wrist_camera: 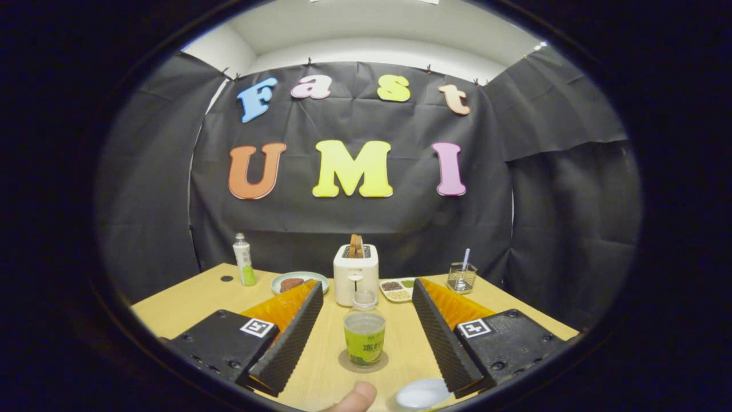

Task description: Take the bottle from table, then pour the juice into the cup, finally place the bottle on the coaster

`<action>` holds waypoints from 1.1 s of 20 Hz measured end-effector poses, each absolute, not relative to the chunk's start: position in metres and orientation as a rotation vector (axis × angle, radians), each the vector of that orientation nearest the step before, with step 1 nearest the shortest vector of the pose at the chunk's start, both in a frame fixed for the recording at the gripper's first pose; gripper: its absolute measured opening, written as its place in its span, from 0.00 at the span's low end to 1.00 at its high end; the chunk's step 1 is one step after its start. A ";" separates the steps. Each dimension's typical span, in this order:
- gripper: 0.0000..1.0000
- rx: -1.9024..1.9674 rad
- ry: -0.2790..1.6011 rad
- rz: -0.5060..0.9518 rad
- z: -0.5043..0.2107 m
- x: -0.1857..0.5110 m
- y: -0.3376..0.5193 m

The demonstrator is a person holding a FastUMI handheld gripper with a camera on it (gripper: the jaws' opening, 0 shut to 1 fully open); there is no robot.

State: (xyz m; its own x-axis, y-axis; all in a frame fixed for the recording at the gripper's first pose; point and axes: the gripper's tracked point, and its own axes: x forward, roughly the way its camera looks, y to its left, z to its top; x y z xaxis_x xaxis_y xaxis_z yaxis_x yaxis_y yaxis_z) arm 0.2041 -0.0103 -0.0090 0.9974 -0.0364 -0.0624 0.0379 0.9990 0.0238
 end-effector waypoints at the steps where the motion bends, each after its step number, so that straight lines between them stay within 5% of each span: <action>1: 1.00 0.032 0.047 -0.050 -0.003 0.192 -0.015; 22: 1.00 -0.008 0.058 -0.068 0.024 0.003 -0.053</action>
